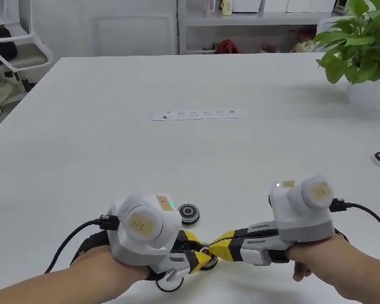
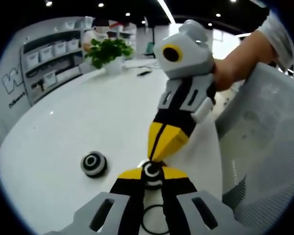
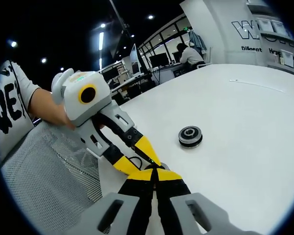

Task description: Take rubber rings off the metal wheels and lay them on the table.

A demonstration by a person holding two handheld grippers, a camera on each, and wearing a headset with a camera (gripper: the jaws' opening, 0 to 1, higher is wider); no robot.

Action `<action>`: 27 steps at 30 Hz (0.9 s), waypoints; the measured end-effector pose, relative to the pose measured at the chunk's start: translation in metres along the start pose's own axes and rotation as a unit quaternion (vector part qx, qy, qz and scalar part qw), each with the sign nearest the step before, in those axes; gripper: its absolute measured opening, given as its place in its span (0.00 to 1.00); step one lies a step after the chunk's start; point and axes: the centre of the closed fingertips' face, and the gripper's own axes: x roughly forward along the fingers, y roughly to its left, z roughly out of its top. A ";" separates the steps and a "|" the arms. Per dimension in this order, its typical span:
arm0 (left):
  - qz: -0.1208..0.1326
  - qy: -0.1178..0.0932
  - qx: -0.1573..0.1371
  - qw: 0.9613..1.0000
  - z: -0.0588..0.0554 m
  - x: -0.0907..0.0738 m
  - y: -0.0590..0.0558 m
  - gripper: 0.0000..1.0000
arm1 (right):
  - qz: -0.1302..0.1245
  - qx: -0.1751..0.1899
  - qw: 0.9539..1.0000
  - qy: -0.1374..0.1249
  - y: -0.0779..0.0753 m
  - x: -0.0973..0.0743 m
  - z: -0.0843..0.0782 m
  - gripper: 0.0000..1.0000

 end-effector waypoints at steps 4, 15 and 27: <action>0.000 0.000 0.000 1.000 0.000 0.000 0.000 0.12 | -0.016 0.005 1.000 -0.002 -0.008 -0.003 -0.002 0.00; 0.001 -0.001 0.000 1.000 0.000 0.000 0.000 0.12 | -0.040 0.046 0.998 -0.003 -0.022 -0.006 -0.011 0.00; 0.002 -0.001 0.000 1.000 0.000 0.000 0.000 0.12 | -0.034 0.008 0.999 0.023 -0.020 -0.003 -0.022 0.07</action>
